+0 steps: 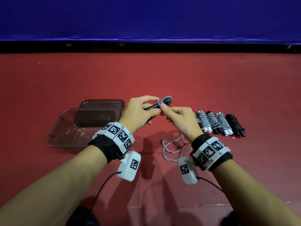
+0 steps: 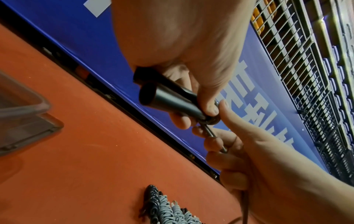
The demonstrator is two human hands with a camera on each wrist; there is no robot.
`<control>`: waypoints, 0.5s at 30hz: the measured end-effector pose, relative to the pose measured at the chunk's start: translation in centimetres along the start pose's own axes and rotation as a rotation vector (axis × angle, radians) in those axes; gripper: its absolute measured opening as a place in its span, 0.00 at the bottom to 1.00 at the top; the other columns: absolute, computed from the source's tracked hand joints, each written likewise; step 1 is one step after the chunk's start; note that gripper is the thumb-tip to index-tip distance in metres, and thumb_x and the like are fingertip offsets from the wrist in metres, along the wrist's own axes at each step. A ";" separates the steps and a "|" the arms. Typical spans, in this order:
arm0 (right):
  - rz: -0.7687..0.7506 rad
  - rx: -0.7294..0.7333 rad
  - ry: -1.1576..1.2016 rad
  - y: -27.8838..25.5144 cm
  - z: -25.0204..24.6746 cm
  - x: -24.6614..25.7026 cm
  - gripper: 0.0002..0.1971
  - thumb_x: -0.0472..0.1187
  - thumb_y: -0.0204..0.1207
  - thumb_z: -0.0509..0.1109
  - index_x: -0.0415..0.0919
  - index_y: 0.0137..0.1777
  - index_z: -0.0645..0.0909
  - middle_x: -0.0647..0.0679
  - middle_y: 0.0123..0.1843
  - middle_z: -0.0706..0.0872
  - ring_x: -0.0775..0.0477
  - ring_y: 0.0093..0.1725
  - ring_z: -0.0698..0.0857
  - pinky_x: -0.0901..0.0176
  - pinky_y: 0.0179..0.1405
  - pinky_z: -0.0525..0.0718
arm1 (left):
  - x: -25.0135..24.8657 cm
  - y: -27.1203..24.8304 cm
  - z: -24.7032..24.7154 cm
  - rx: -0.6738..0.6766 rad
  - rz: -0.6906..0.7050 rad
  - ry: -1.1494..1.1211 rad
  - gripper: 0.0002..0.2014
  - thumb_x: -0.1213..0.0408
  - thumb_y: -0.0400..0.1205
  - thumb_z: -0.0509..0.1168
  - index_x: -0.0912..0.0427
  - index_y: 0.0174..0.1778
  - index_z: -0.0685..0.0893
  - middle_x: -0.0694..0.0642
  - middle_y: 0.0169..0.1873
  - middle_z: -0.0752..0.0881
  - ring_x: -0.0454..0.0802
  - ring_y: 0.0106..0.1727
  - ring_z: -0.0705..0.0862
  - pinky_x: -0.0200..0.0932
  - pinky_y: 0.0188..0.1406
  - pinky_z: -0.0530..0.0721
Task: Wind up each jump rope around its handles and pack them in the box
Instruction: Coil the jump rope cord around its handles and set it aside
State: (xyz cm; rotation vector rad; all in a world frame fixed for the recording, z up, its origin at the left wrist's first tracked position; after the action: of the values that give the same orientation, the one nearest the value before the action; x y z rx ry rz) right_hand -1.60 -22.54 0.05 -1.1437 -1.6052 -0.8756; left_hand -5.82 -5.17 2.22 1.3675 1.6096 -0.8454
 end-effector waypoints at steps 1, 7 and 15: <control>-0.010 -0.009 -0.021 -0.1 0.1 0.0 0.23 0.61 0.80 0.72 0.43 0.35 0.91 0.53 0.23 0.76 0.53 0.25 0.69 0.62 0.28 0.67 | 0.1 -0.1 0.1 -0.008 -0.009 0.010 0.13 0.58 0.76 0.78 0.42 0.55 0.89 0.44 0.37 0.94 0.56 0.28 0.90 0.64 0.44 0.92; -0.047 -0.075 -0.002 0.0 0.6 -0.5 0.23 0.58 0.81 0.72 0.43 0.31 0.88 0.54 0.22 0.69 0.52 0.26 0.65 0.56 0.30 0.64 | -0.4 -0.2 0.0 0.051 0.006 0.013 0.12 0.62 0.80 0.77 0.40 0.52 0.87 0.46 0.37 0.94 0.58 0.30 0.92 0.54 0.42 0.92; -0.059 -0.153 0.021 0.2 0.6 -0.8 0.25 0.59 0.81 0.72 0.46 0.25 0.85 0.49 0.24 0.66 0.51 0.28 0.63 0.54 0.31 0.62 | -1.3 -0.2 -0.4 0.221 -0.113 -0.107 0.19 0.64 0.83 0.75 0.44 0.68 0.83 0.54 0.42 0.95 0.57 0.36 0.94 0.43 0.31 0.86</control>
State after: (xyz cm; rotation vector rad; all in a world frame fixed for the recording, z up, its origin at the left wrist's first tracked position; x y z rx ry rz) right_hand -1.47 -22.13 -0.84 -1.1937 -1.5830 -1.0604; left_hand -6.01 -5.38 3.56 1.3650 1.5578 -1.1736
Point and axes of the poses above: each hand's wrist, its own y-axis towards the middle knuckle, its own z-axis out of the palm, x = y × z, the point moved 2 cm from there along y, towards the middle knuckle
